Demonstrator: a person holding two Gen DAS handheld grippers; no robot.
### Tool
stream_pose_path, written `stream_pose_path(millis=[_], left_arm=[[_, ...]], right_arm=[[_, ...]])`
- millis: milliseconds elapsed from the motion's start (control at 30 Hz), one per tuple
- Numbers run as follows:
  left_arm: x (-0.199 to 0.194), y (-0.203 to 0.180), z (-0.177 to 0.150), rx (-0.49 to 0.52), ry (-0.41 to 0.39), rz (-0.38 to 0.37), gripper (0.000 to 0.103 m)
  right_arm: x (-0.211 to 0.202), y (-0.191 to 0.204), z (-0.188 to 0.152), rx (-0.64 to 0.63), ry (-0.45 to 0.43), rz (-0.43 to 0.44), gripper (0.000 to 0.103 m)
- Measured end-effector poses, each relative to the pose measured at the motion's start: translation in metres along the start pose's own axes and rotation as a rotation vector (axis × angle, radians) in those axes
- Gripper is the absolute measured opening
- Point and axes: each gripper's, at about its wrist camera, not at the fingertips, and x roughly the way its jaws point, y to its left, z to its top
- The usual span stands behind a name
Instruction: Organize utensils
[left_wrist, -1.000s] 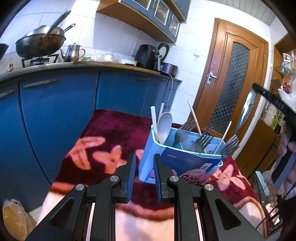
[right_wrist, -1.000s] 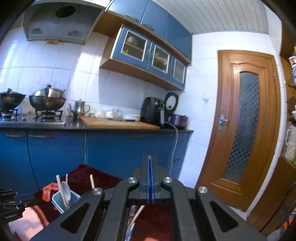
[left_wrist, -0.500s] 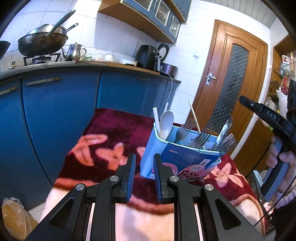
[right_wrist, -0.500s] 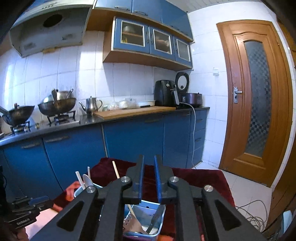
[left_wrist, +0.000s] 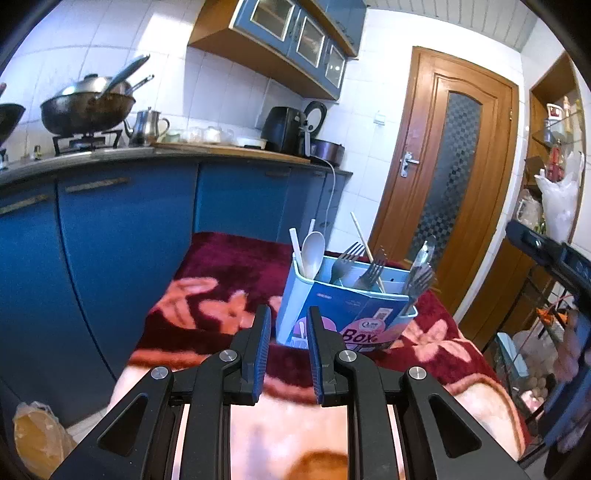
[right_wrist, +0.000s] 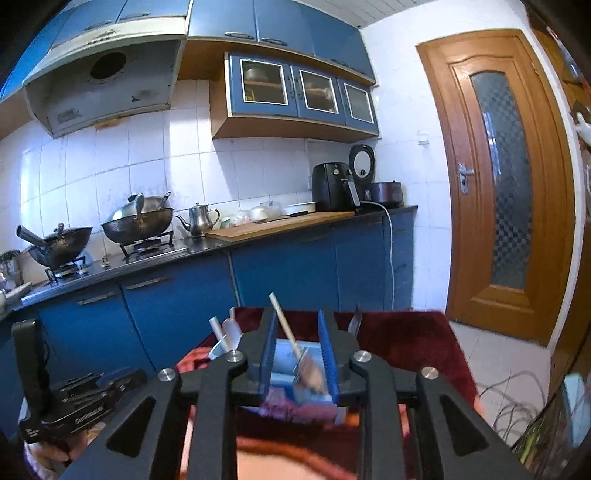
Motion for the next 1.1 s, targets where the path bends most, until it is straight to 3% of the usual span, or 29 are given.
stream_pose_path(millis=[233,400,533,600,700,800,1100], left_arm=[[-0.014,-0.007,-0.022,0.044,0.003,0.032,0.020],[-0.014,-0.007,-0.045,0.045,0.022,0.049,0.028],[-0.008,-0.008,-0.061,0.057,0.051,0.062,0.032],[-0.005,-0.009,-0.070,0.067,0.052,0.078,0.041],[0.000,-0.010,-0.079,0.068,0.049,0.113,0.059],[0.005,-0.010,-0.087,0.075,0.044,0.155,0.067],[0.013,-0.007,-0.099,0.069,0.038,0.207,0.067]], right_arm=[[-0.030,0.009,-0.043,0.044,-0.002,-0.007,0.034],[-0.033,0.005,-0.079,0.117,0.043,-0.012,0.036],[-0.034,-0.002,-0.103,0.156,0.050,-0.001,0.046],[-0.034,-0.003,-0.113,0.164,0.049,-0.006,0.050],[-0.032,0.000,-0.127,0.128,0.049,-0.034,0.060],[-0.029,0.003,-0.139,0.102,0.051,-0.050,0.069],[-0.023,0.005,-0.163,0.009,0.018,-0.189,0.073]])
